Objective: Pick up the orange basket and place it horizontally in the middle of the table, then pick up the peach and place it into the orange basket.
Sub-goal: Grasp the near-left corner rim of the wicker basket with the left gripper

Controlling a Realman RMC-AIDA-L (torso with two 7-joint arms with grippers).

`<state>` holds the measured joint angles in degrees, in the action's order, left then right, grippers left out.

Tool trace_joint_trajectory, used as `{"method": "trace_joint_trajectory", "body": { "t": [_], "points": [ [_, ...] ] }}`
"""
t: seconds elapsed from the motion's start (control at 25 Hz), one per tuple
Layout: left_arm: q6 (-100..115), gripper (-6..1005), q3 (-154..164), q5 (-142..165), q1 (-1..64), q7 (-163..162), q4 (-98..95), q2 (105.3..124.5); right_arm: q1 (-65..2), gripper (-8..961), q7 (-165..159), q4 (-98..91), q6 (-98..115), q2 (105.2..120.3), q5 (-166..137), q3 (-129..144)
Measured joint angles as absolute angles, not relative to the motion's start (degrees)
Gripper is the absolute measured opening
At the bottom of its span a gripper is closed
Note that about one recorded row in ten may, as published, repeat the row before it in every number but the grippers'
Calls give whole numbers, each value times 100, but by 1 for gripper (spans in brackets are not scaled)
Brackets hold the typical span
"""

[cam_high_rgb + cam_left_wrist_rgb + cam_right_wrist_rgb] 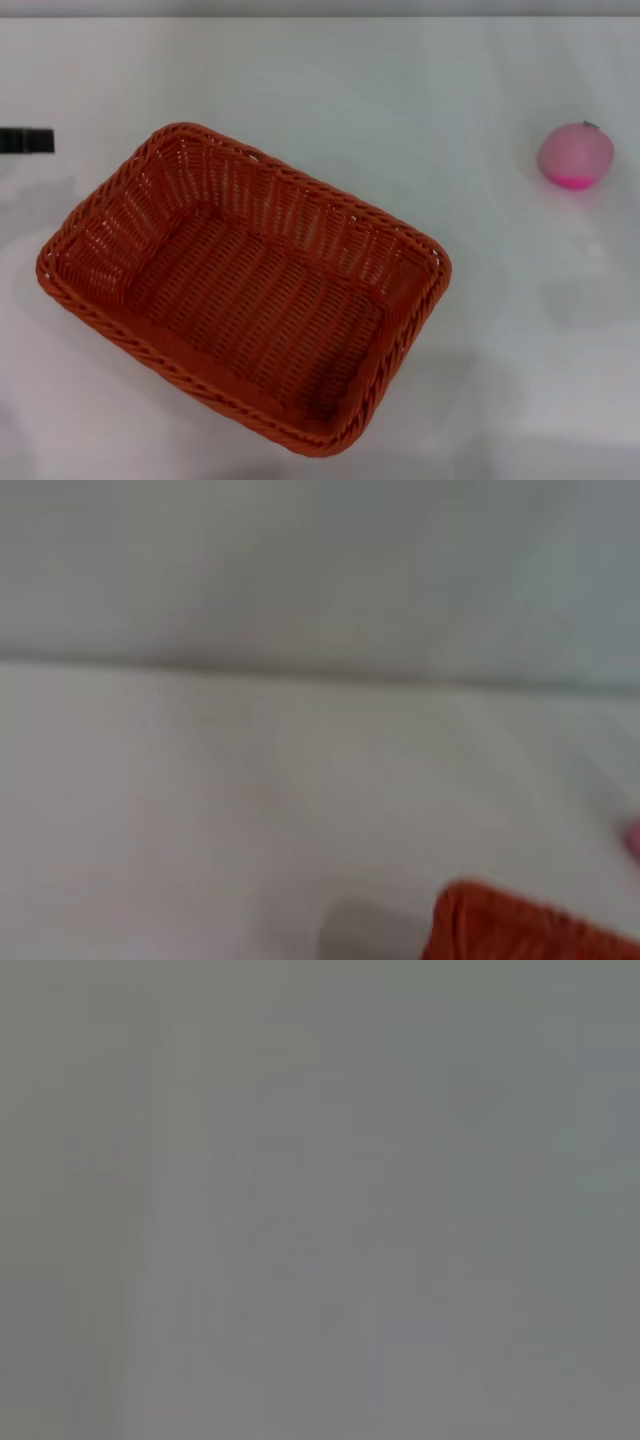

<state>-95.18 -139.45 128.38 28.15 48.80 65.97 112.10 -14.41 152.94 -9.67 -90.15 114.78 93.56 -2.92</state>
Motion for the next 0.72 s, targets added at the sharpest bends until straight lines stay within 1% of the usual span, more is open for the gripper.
{"method": "trace_joint_trajectory", "body": {
  "t": [0.16,0.32,0.72],
  "points": [
    [-9768,769,-13909,13437,3176,4745,6466,11138,-1483,723,15294,-958,-9030,11478,9503,-298],
    [-9803,762,-13898,13966,3438,4732,6281,11118,-1520,723,15282,-928,-9050,11480,9574,-299],
    [-9142,747,-13141,14128,3702,5057,5691,11402,-1543,723,15282,-901,-9036,11488,9606,-300]
  ]
}}
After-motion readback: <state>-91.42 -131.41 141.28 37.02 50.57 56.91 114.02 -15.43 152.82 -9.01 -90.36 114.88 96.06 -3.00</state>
